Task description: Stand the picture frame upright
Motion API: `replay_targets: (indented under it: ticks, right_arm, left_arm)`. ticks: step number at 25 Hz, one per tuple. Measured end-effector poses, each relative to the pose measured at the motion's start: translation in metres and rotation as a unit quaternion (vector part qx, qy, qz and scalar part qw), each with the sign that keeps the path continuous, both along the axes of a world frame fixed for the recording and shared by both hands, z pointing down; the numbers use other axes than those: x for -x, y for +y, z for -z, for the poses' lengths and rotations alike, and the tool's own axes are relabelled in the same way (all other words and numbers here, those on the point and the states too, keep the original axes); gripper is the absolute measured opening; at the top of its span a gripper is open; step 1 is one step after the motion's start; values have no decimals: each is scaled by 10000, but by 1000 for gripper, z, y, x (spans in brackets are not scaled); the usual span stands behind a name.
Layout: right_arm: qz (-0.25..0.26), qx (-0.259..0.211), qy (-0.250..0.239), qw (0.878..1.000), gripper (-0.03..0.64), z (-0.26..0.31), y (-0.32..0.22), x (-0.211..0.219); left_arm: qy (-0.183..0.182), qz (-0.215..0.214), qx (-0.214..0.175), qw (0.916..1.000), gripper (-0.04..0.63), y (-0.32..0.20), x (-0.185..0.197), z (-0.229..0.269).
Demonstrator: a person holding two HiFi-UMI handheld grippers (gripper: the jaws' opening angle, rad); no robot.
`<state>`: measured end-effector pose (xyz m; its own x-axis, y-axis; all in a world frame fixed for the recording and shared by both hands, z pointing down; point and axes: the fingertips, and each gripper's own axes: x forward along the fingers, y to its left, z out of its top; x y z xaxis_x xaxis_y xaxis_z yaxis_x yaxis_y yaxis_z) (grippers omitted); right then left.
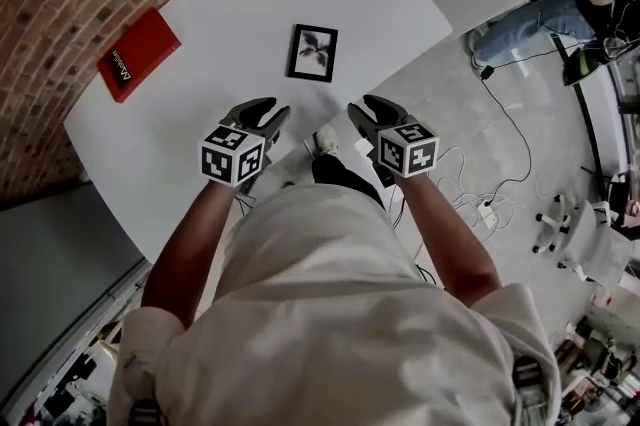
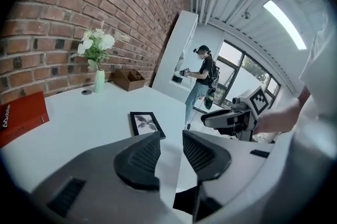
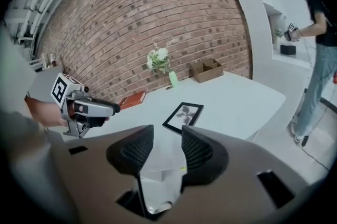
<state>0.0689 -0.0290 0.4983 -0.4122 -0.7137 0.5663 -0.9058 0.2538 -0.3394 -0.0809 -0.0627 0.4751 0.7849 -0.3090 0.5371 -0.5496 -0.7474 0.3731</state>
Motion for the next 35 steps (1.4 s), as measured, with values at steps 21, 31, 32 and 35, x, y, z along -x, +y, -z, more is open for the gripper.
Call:
replay_targets:
  ticks: [21,31,32,35]
  right_arm:
    - [545,731,-343,9952,170,-82,-116,-19]
    - [698,996,-408,9917,170,-109,-144,-17]
    - [707,1021,-412,9914,170,-111,-146,-18]
    - [724,1107,-426,9903,170,-117,-149,-18]
  left_arm:
    - [-715,166,780,9942,135,-100,-54,-69]
    - [-1102,59,1094,9878,132,-132,-59,-117]
    - [-1114,37,1128,9873,132,-135,-62,-120]
    - [-1161,-52,1215,9858,132,-139,-68,-127]
